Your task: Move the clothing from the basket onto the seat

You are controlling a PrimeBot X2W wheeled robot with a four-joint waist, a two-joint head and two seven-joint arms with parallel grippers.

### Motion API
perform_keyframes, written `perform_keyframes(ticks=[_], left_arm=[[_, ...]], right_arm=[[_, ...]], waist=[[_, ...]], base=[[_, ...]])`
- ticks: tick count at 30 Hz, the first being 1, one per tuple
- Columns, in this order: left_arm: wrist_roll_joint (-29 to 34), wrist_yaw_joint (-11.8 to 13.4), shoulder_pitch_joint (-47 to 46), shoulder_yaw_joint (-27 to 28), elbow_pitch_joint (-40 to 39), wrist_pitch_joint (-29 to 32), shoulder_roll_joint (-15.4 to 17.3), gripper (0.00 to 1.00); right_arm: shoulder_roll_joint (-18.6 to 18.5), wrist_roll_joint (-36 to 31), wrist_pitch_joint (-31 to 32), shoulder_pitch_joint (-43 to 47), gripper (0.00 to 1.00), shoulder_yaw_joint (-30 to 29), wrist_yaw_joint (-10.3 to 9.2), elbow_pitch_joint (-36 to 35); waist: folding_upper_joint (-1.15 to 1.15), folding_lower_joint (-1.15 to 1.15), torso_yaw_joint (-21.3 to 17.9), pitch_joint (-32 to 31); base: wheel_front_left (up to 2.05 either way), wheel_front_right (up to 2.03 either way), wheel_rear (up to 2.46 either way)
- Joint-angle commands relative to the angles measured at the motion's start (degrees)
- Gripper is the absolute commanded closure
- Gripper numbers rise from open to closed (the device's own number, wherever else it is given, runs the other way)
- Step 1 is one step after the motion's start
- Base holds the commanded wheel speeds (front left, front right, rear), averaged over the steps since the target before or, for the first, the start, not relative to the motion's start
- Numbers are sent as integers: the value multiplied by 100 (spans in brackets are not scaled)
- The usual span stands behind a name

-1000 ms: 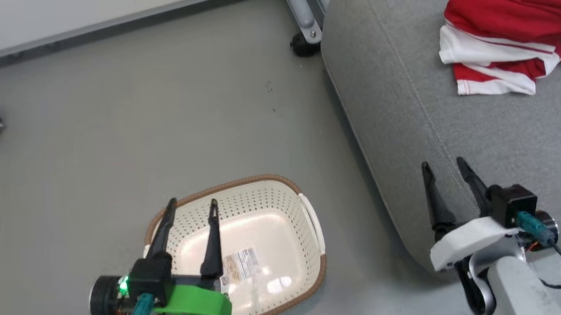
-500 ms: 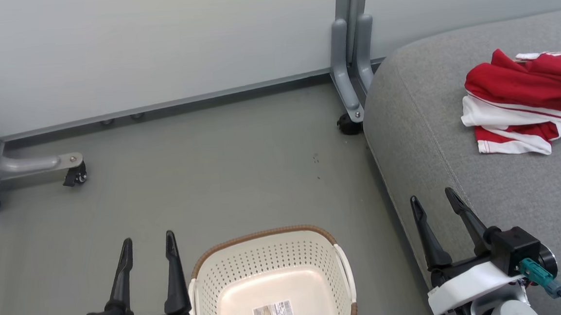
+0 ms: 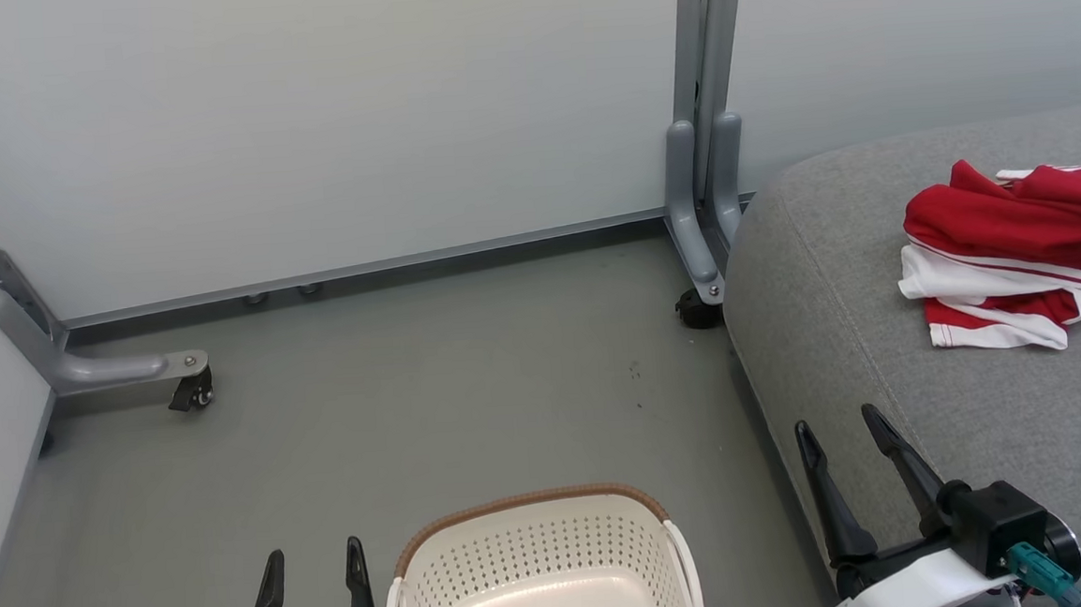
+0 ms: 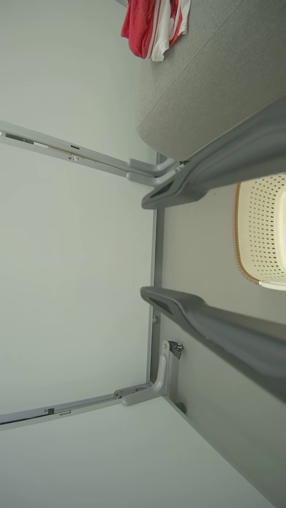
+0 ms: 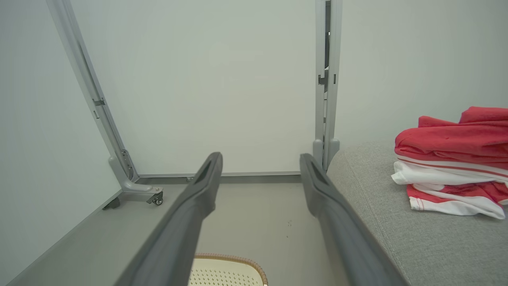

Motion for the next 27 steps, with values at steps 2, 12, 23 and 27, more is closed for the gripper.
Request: perform_keyframes(ticks=[2, 12, 23, 27], left_arm=[[79, -1, 73, 7, 33, -2, 5, 0], [166, -40, -65, -20, 81, -2, 5, 0], [264, -101, -14, -75, 92, -1, -1, 100], [202, -103, 27, -86, 279, 6, -2, 100]], right_arm=[[-10, -38, -17, 102, 0, -10, -8, -18], [-39, -51, -17, 111, 0, 33, -8, 47], [-5, -18, 1, 75, 100, 102, 0, 97], [34, 39, 15, 157, 100, 111, 1, 277]], waist=[[0, 1, 5, -30], [0, 1, -20, -32], [0, 1, -17, -42], [0, 1, -15, -39]], base=[[0, 0, 0], [0, 0, 0], [0, 0, 0], [0, 0, 0]])
